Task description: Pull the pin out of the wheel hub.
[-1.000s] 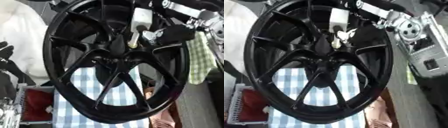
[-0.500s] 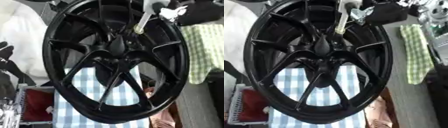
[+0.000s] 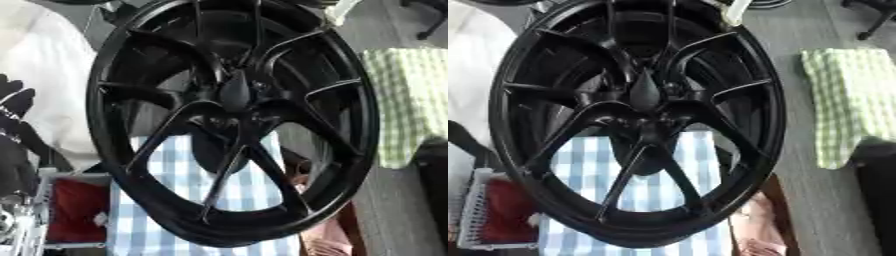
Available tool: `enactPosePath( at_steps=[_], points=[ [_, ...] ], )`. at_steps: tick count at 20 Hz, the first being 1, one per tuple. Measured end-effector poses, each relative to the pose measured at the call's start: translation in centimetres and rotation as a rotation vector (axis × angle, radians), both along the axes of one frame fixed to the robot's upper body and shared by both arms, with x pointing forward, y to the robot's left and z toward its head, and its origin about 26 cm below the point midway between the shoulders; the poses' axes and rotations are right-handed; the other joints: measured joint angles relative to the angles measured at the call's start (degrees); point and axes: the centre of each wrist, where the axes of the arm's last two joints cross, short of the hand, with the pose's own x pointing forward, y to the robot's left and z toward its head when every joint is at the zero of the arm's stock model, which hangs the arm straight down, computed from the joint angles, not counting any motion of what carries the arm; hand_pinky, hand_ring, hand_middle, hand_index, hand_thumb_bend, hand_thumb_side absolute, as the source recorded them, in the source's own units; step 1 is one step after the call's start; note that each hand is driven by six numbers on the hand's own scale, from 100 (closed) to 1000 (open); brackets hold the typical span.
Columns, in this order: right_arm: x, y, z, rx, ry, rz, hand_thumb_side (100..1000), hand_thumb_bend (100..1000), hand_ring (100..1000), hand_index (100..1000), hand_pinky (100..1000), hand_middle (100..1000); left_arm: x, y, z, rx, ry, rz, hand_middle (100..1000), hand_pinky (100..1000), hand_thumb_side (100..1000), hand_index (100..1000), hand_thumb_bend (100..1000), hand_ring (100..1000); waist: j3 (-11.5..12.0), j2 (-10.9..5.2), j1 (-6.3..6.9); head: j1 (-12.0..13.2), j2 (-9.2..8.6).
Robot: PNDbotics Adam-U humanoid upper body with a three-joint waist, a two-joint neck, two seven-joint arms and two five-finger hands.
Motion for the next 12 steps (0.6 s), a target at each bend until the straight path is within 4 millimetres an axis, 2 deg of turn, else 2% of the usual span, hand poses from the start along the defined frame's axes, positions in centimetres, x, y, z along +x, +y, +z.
enactPosePath(
  at_steps=[3, 7, 12],
  points=[
    [-0.6, -2.7, -1.0, 0.024, -0.006, -0.129, 378, 100, 488, 537, 571, 282, 0.0, 0.1, 0.0, 0.002, -0.006, 0.013, 666, 861, 760, 770, 117, 720, -0.2, -0.01, 0.6, 0.8, -0.05],
    [-1.4, -5.8, -4.1, 0.032, -0.022, -0.31, 349, 100, 499, 541, 584, 293, 0.0, 0.3, 0.1, 0.0, -0.017, 0.032, 664, 860, 754, 768, 112, 718, 0.0, 0.07, 1.77, 1.8, -0.49],
    [-2.4, -7.9, -8.3, 0.028, -0.049, -0.42, 341, 100, 502, 543, 593, 296, 0.1, 0.5, 0.2, 0.0, -0.035, 0.052, 664, 859, 743, 768, 109, 717, 0.3, 0.8, 3.57, 2.8, -0.65]
  ],
)
